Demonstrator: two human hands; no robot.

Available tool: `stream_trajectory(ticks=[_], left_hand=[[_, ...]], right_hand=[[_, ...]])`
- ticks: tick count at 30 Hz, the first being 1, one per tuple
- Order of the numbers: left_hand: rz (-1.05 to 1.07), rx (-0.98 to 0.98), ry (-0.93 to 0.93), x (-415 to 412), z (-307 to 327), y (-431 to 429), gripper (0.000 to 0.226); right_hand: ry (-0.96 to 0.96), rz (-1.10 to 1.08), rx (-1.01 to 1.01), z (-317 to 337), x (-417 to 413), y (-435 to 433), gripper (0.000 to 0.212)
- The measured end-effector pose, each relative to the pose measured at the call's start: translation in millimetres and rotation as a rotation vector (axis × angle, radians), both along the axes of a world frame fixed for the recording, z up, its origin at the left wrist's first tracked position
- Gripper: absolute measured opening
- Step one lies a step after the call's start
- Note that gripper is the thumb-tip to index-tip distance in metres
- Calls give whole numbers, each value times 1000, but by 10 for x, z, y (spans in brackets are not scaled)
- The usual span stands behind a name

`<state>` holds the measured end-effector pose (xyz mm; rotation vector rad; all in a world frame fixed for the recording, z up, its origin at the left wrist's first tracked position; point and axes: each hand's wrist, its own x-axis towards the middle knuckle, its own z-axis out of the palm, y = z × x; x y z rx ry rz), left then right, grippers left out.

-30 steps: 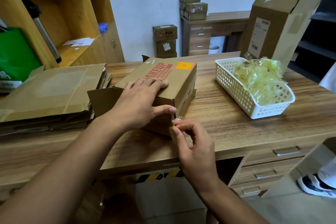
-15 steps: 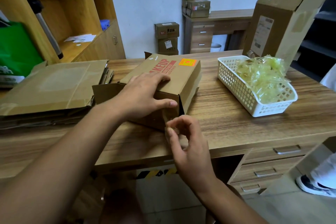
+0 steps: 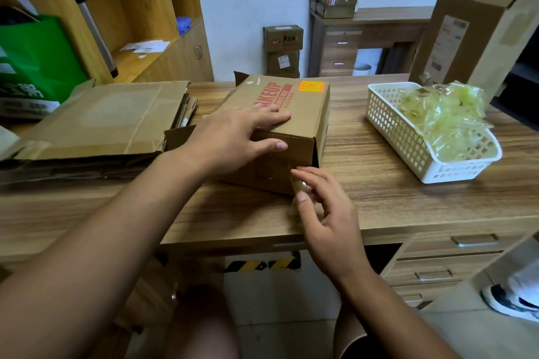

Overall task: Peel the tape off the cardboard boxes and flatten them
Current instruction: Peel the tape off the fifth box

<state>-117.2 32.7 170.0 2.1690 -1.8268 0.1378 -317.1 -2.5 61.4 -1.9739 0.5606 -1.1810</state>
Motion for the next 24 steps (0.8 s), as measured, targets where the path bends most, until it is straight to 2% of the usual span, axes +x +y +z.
stream_trajectory(ticks=[7,11,14,19,24], left_hand=[[124,-161,-155,-140,-90,-57,67],[69,-172,-148,-175,-117,-102,65],[65,-138,-136,-176,-131,-141,61],[103,-140,-52,-196,-180,-167,59],[147,-109,-68,-244,-192,-204,62]], right_hand=[[45,-119,39,-79,7,-139,56],[60,-252,-41,-34,30,-220,37],[46,-259,-25,9,49,-242,28],[72,-296,-66,36,79,-226,21],[54,-257,-51,-12,98,-142,21]])
